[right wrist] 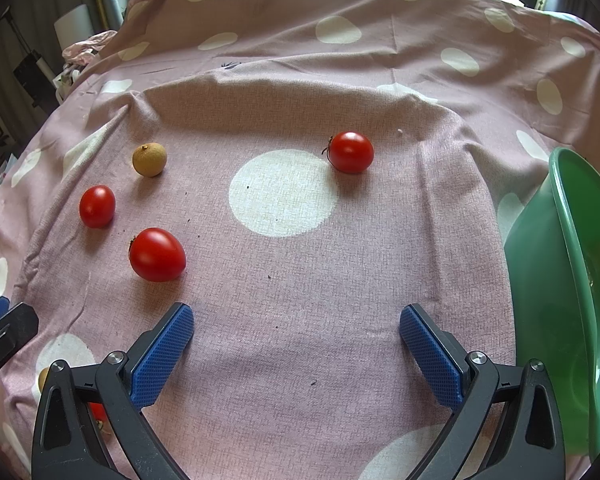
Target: Organize fruits
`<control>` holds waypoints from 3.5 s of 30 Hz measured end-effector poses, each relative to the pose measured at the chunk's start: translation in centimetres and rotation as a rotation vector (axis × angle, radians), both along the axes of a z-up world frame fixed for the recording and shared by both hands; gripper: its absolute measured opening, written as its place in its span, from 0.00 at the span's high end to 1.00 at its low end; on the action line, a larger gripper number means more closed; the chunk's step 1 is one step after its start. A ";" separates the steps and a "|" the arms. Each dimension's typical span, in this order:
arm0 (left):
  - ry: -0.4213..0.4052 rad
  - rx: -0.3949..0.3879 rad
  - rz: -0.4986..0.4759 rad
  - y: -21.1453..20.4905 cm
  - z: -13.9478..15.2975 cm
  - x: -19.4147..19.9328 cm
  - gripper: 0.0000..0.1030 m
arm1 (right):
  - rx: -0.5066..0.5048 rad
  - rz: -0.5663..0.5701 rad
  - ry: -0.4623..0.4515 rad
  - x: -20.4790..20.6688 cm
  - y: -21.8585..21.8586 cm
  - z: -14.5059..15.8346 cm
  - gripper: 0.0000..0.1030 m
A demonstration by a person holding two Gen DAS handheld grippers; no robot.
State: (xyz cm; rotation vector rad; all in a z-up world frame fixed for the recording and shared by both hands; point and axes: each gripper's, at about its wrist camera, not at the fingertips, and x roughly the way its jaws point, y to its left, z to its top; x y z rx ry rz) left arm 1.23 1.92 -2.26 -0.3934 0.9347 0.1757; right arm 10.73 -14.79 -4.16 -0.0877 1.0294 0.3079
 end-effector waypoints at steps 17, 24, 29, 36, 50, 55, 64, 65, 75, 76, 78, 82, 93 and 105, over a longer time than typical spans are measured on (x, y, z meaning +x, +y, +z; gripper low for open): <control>-0.004 -0.014 -0.004 -0.1 0.0 -0.1 0.15 | 0.000 0.000 0.000 0.1 0.0 0.0 0.01; -0.004 -0.020 -0.004 0.0 0.1 -0.1 0.15 | 0.000 0.000 0.000 0.0 0.0 0.0 0.01; -0.005 -0.024 -0.004 0.0 0.1 -0.1 0.15 | 0.000 0.000 0.000 0.0 0.0 0.0 0.01; -0.004 -0.026 -0.005 0.0 0.1 -0.1 0.15 | 0.000 0.000 0.000 0.0 0.0 0.0 0.01; -0.004 -0.028 -0.008 0.0 0.1 -0.1 0.15 | 0.000 0.000 0.000 0.1 0.0 0.0 0.01; -0.005 -0.032 -0.008 0.0 0.1 -0.1 0.15 | 0.000 0.000 0.000 0.0 -0.1 0.0 0.01; -0.005 -0.034 -0.009 0.0 0.1 -0.1 0.15 | 0.000 0.000 0.000 0.1 0.0 0.0 0.01; -0.005 -0.035 -0.007 0.0 0.1 -0.1 0.15 | 0.000 0.000 0.000 0.1 0.0 0.0 0.01; -0.005 -0.035 -0.009 0.1 0.1 -0.1 0.15 | 0.001 0.001 0.000 0.0 0.0 -0.1 0.01; -0.005 -0.035 -0.009 0.1 0.1 -0.1 0.15 | 0.001 0.001 0.000 0.1 0.0 -0.1 0.01; -0.004 -0.034 -0.009 0.1 0.1 -0.1 0.15 | 0.001 0.001 0.000 0.1 0.0 -0.1 0.01; -0.005 -0.032 -0.010 0.0 0.1 -0.1 0.15 | 0.001 0.001 0.000 0.1 0.0 -0.1 0.01; -0.006 -0.036 -0.010 0.0 0.1 -0.1 0.15 | 0.001 0.001 0.000 0.1 0.0 -0.1 0.01; -0.005 -0.023 -0.011 -0.1 0.2 0.0 0.14 | 0.001 0.001 0.000 0.1 0.0 -0.1 0.01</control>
